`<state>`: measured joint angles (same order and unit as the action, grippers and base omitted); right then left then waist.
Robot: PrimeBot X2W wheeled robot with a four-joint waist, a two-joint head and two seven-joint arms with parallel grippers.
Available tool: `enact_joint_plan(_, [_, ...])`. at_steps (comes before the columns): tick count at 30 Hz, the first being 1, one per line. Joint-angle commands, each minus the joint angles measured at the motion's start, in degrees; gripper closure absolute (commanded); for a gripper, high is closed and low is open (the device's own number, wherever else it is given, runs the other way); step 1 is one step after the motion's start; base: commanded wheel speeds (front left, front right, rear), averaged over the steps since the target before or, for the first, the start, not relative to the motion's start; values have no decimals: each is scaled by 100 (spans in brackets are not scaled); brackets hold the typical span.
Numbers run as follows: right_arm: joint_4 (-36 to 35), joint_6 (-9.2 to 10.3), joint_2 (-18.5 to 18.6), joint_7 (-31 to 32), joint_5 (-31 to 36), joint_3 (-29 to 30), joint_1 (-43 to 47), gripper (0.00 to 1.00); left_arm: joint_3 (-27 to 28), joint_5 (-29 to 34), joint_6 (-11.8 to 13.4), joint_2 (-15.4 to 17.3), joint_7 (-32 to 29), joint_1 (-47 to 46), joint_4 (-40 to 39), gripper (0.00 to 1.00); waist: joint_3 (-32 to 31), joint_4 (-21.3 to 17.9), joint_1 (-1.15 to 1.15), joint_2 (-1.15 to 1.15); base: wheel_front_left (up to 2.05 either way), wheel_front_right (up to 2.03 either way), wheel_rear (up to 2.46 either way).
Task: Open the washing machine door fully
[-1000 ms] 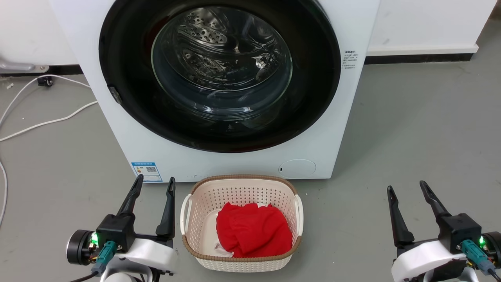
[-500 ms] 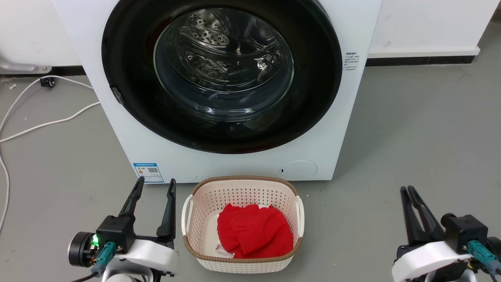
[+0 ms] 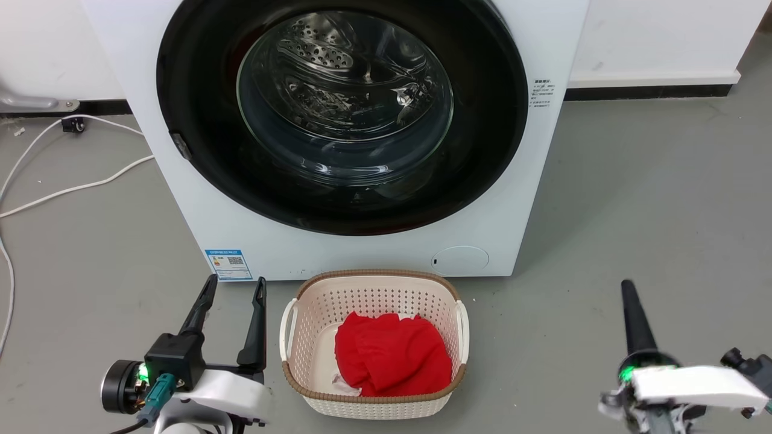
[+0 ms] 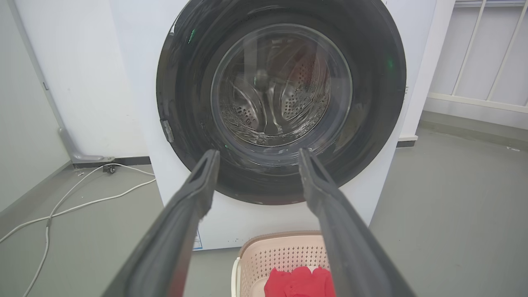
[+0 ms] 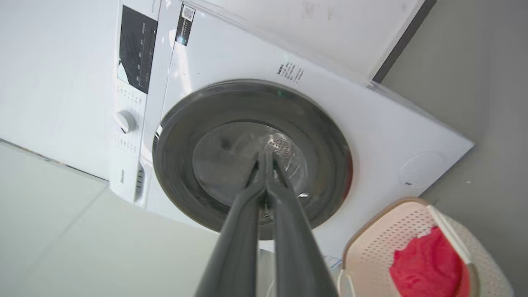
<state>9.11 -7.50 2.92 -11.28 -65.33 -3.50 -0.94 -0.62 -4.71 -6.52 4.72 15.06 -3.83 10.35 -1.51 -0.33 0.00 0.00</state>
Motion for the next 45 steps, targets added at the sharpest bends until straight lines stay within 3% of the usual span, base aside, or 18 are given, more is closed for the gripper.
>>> enact_joint_plan(1, [-9,2,-7,-57,-1033,14,-159,100,44,20,16,-4,15,-16,-2,0,18,-6,0,0,0,0,0])
enact_joint_plan(4, [-25,2,-7,-32,-2319,162,-434,100,87,15,22,-1,14,-50,-19,0,54,-29,0,0,0,0,0])
enact_joint_plan(6, [6,2,-6,-5,-2624,262,-548,100,107,13,26,-2,15,-59,-28,0,72,-40,0,0,0,0,0])
enact_joint_plan(7, [108,2,-3,90,-3154,476,-829,100,133,13,30,-5,14,-90,-42,0,115,-62,0,0,0,0,0])
enact_joint_plan(16, [1034,2,714,333,-4049,712,-2479,100,117,-18,0,-27,14,-297,-133,0,487,-6,0,0,0,0,0])
enact_joint_plan(23, [2255,2,1557,559,-4204,135,-4311,100,36,9,-37,-39,14,-715,-308,0,1071,172,0,0,0,0,0])
enact_joint_plan(28, [3190,2,1932,953,-4069,-572,-5633,100,-12,34,-47,-29,14,-1021,-458,0,1473,310,0,0,0,0,0])
enact_joint_plan(34, [4255,2,2047,1768,-3706,-1537,-7054,100,-55,53,-53,-50,14,-1236,-634,0,1900,393,0,0,0,0,0])
enact_joint_plan(39, [4942,1,1921,2505,-3320,-2216,-8009,100,-71,89,-51,-72,14,-1398,-763,0,2276,447,0,0,0,0,0])
enact_joint_plan(45, [5601,2,1709,2954,-2924,-2731,-8888,100,-103,55,-51,-100,14,-1604,-848,0,2642,536,0,0,0,0,0])
